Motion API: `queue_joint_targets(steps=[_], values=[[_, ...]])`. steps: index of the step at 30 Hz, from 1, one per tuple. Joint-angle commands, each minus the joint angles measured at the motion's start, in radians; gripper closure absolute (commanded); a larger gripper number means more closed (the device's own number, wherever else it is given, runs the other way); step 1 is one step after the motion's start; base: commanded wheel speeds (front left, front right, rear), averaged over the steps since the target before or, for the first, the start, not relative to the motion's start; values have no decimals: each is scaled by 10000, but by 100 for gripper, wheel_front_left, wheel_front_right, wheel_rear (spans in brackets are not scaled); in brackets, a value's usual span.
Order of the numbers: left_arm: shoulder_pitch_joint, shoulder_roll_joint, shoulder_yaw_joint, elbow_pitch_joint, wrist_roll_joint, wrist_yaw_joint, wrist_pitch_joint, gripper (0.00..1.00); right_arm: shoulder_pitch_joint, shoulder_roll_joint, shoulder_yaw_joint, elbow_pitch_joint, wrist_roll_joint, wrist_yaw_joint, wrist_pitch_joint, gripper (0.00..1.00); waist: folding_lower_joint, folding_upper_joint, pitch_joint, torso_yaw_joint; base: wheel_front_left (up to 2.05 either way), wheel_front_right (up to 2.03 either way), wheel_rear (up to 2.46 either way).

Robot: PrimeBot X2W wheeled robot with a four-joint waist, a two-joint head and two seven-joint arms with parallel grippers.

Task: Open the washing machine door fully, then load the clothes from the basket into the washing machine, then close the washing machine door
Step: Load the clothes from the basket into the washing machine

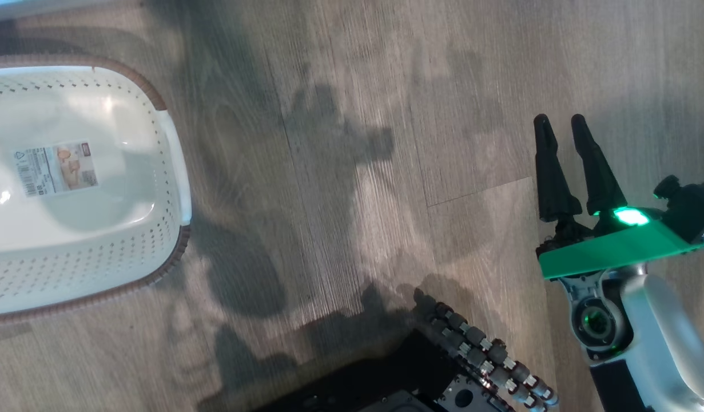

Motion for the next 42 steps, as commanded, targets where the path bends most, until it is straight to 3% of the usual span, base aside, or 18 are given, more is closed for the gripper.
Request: queue_joint_targets(steps=[1,8,14,15,16,32,42], values=[[-444,288,-1,-120,155,-20,-445,100,149,-93,167,-230,84,-29,-66,0,-1,0,48,27,0,0,0],[-296,125,75,1100,-472,-532,577,100,52,-93,203,-173,103,-29,-66,0,-1,0,107,124,0,0,0],[-172,-10,40,1642,-757,-719,1132,100,15,-93,196,-58,124,-29,-67,0,-1,0,68,216,0,0,0],[-117,-97,68,1779,-884,-734,1262,3,6,-93,202,-13,119,-29,-67,0,-1,0,43,271,0,0,0],[-74,-144,63,1843,-937,-763,1323,0,1,-93,192,12,108,-29,-67,0,-1,0,22,309,0,0,0],[1477,-786,52,2000,-1669,-1085,922,0,44,-93,-514,100,-624,-29,-67,0,-1,0,-775,1308,0,0,0],[3625,-1278,252,534,-2297,-867,219,0,286,-93,-1152,76,-1200,-29,-67,0,-1,0,-1477,2041,0,0,0]])
